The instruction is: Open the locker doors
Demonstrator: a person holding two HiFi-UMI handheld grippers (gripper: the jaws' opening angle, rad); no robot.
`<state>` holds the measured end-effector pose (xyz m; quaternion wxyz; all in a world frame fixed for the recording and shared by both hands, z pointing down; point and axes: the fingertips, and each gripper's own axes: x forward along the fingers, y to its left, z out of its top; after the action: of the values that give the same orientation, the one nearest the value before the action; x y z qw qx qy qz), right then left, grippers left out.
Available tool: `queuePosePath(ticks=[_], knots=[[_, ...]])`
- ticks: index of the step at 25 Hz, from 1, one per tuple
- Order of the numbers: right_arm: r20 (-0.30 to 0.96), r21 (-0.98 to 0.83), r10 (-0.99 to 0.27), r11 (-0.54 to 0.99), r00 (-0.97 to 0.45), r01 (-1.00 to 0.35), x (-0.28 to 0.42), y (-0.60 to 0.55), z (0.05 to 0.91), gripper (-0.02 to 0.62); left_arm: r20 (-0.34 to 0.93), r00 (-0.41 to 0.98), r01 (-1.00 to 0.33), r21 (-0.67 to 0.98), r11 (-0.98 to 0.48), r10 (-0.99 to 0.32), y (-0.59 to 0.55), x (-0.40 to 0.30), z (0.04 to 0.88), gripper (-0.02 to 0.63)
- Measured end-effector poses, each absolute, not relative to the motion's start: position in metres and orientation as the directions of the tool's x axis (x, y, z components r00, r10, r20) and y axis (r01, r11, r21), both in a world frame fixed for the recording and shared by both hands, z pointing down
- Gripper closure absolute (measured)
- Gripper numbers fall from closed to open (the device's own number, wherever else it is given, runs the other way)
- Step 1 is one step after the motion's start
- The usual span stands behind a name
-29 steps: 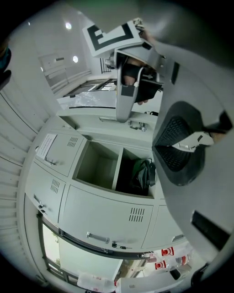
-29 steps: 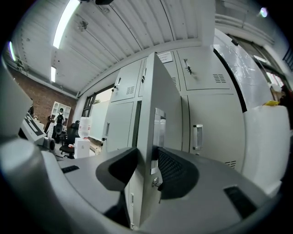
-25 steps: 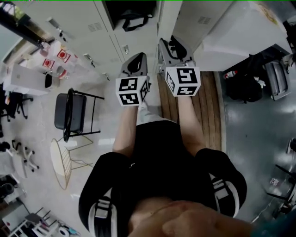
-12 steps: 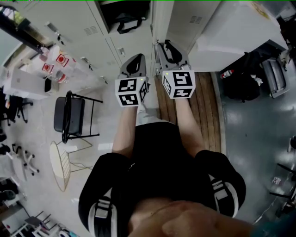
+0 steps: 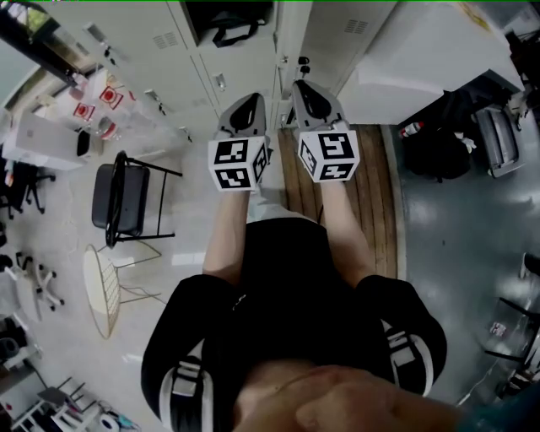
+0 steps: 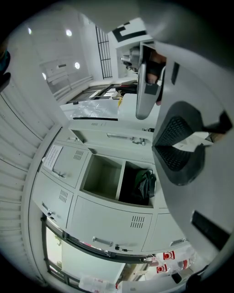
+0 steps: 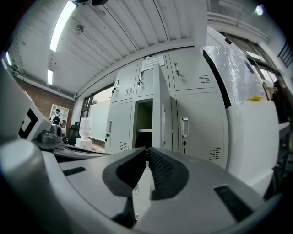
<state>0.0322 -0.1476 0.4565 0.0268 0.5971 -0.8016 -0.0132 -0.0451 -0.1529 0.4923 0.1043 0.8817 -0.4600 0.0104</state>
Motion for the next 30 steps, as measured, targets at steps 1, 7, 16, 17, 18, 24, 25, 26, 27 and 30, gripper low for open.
queuePosePath(ticks=[1, 7, 16, 17, 18, 24, 25, 26, 27, 30], knots=[[0.031, 0.053, -0.957, 0.291, -0.29, -0.955, 0.031, -0.145, 0.458, 0.565, 0.115, 0.577, -0.813, 0.167, -0.557, -0.808, -0.15, -0.045, 0.492, 0.597], [0.04, 0.045, -0.954, 0.297, -0.296, -0.954, 0.03, -0.132, 0.462, 0.565, 0.091, 0.577, -0.814, 0.145, -0.562, -0.812, -0.139, -0.042, 0.486, 0.597], [0.031, 0.005, -0.961, 0.276, -0.276, -0.961, 0.042, -0.122, 0.465, 0.565, 0.112, 0.6, -0.799, 0.133, -0.587, -0.792, -0.13, -0.031, 0.488, 0.597], [0.031, 0.001, -0.961, 0.274, -0.274, -0.962, 0.042, -0.122, 0.465, 0.565, 0.113, 0.603, -0.797, 0.132, -0.59, -0.789, -0.129, -0.03, 0.487, 0.597], [0.032, -0.001, -0.961, 0.274, -0.274, -0.962, 0.042, -0.121, 0.465, 0.565, 0.114, 0.606, -0.795, 0.131, -0.593, -0.787, -0.128, -0.029, 0.487, 0.597], [0.046, -0.004, -0.96, 0.276, -0.276, -0.961, 0.04, -0.113, 0.472, 0.571, 0.127, 0.62, -0.783, 0.151, -0.603, -0.774, -0.121, -0.028, 0.496, 0.597], [0.049, -0.002, -0.96, 0.277, -0.277, -0.961, 0.04, -0.111, 0.473, 0.575, 0.128, 0.623, -0.781, 0.157, -0.604, -0.772, -0.121, -0.028, 0.497, 0.597], [0.052, 0.0, -0.959, 0.28, -0.28, -0.96, 0.039, -0.108, 0.474, 0.577, 0.13, 0.625, -0.779, 0.165, -0.605, -0.77, -0.119, -0.027, 0.499, 0.597], [0.055, 0.001, -0.957, 0.284, -0.283, -0.959, 0.039, -0.105, 0.475, 0.577, 0.131, 0.627, -0.777, 0.172, -0.606, -0.767, -0.117, -0.026, 0.5, 0.597], [0.063, 0.006, -0.959, 0.278, -0.277, -0.96, 0.042, -0.095, 0.476, 0.577, 0.136, 0.643, -0.764, 0.19, -0.617, -0.754, -0.109, -0.019, 0.504, 0.597]])
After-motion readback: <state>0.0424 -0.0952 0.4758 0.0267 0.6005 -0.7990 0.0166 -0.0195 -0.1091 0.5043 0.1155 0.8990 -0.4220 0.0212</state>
